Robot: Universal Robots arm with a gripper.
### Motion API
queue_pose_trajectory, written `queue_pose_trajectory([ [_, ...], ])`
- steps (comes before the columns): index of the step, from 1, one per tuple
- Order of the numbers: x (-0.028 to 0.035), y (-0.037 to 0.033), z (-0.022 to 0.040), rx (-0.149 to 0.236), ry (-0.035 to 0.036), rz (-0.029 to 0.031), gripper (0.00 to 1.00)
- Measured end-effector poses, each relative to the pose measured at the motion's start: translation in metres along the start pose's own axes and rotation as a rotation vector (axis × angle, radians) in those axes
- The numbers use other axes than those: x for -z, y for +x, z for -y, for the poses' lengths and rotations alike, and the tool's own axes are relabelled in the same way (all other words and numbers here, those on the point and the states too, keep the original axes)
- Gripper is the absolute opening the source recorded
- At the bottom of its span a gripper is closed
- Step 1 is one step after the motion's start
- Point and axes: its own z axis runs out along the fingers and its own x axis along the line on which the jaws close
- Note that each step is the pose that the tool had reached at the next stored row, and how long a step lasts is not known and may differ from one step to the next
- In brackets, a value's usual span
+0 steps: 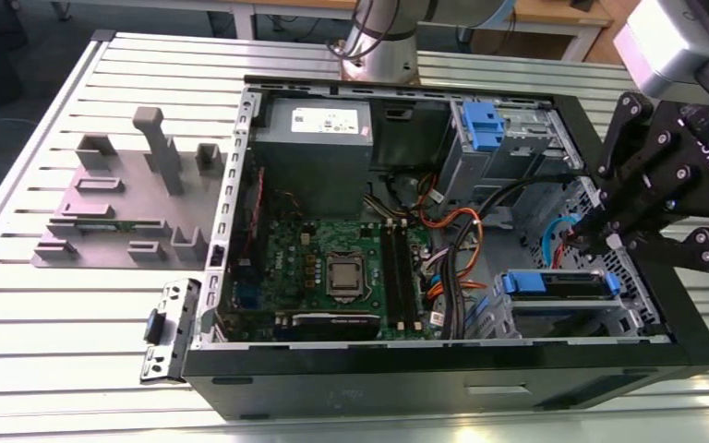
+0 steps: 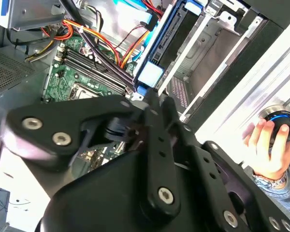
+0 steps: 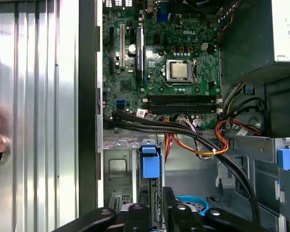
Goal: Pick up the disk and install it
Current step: 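Insert the disk into the insertion slot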
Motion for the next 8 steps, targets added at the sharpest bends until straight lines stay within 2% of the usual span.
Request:
queue_pose_trajectory([
  [1, 0.0000, 0.0000, 0.0000, 0.000, 0.0000, 0.0000, 0.25],
  [3, -0.0001, 0.0000, 0.0000, 0.000, 0.0000, 0.0001, 0.13],
  [8, -0.0002, 0.0000, 0.0000, 0.000, 0.0000, 0.0000, 0.10],
])
